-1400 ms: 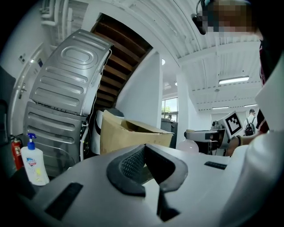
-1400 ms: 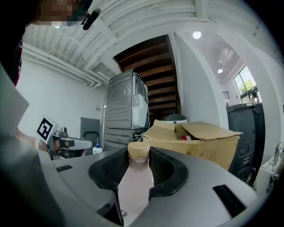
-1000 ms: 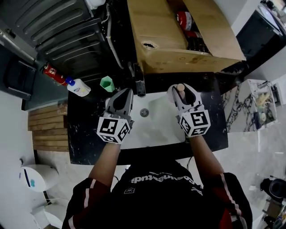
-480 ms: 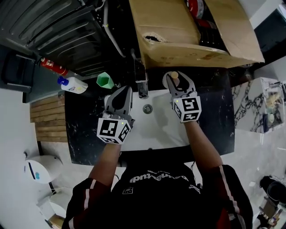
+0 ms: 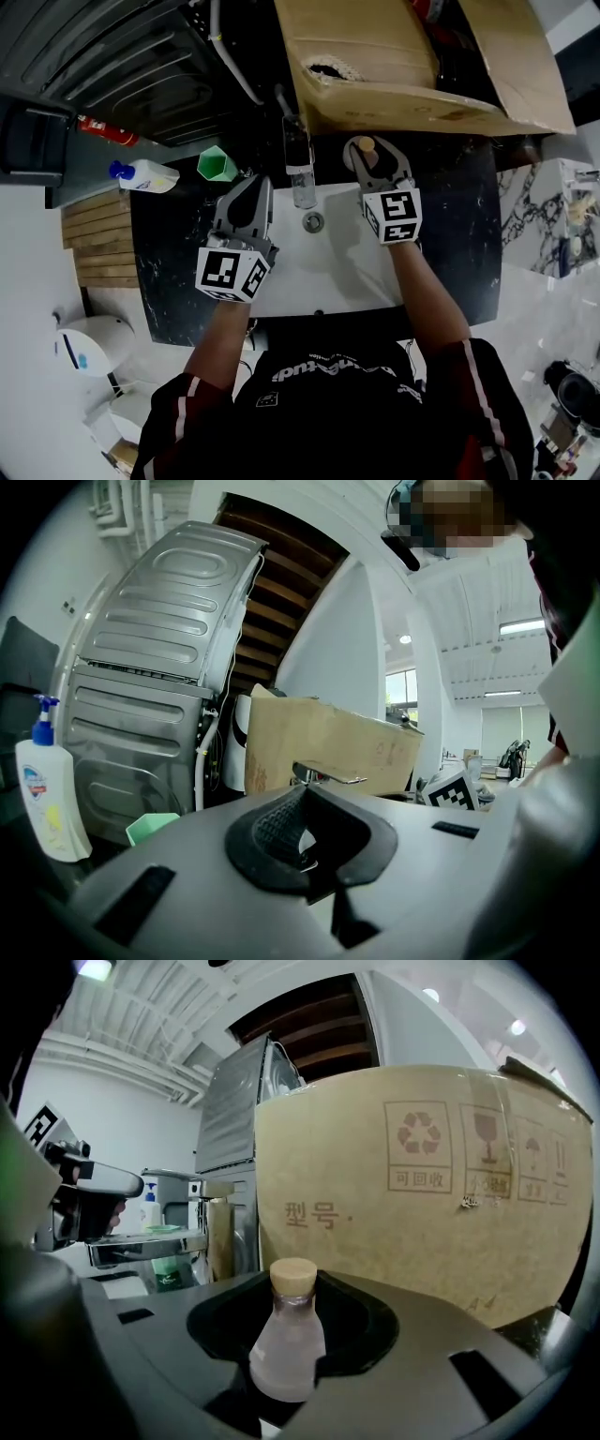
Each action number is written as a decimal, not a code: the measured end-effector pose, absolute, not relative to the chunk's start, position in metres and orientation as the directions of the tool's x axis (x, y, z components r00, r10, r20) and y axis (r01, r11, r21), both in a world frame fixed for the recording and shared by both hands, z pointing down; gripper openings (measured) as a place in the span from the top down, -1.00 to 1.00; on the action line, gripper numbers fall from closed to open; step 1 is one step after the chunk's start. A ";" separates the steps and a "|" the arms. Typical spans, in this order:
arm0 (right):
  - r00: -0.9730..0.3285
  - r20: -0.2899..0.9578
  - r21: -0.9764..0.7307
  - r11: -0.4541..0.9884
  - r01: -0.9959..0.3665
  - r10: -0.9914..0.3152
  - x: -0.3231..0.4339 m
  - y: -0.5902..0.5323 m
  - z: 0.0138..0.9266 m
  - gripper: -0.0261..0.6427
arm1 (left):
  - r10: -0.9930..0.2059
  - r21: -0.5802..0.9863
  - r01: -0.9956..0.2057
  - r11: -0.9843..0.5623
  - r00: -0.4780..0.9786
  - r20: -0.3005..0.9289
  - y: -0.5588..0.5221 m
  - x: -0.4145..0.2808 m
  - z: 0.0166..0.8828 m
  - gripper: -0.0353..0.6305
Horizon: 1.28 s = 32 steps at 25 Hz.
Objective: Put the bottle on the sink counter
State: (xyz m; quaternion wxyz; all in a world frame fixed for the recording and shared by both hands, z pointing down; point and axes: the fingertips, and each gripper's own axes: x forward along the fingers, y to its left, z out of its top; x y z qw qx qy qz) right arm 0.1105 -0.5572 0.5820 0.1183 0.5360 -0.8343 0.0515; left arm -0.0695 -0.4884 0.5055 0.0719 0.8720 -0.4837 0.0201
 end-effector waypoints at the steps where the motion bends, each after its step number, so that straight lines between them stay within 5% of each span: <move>1: -0.397 0.251 0.043 0.420 -0.907 -0.883 0.110 -0.557 0.583 0.42 | -0.842 0.111 -0.847 -0.520 0.530 0.105 -0.489 -0.071 0.506 0.85; 12: -0.398 0.264 0.035 0.421 -0.906 -0.879 0.112 -0.548 0.568 0.34 | -0.849 0.129 -0.851 -0.510 0.522 0.085 -0.470 -0.085 0.491 0.85; 28: -0.379 0.122 0.060 0.388 -0.920 -0.917 0.107 -0.400 0.455 0.33 | -0.868 0.133 -0.862 -0.490 0.496 0.020 -0.350 -0.140 0.448 0.85; 32: -0.397 0.060 0.072 0.401 -0.913 -0.916 0.096 -0.346 0.418 0.48 | -0.851 0.130 -0.843 -0.522 0.524 -0.014 -0.316 -0.142 0.428 0.85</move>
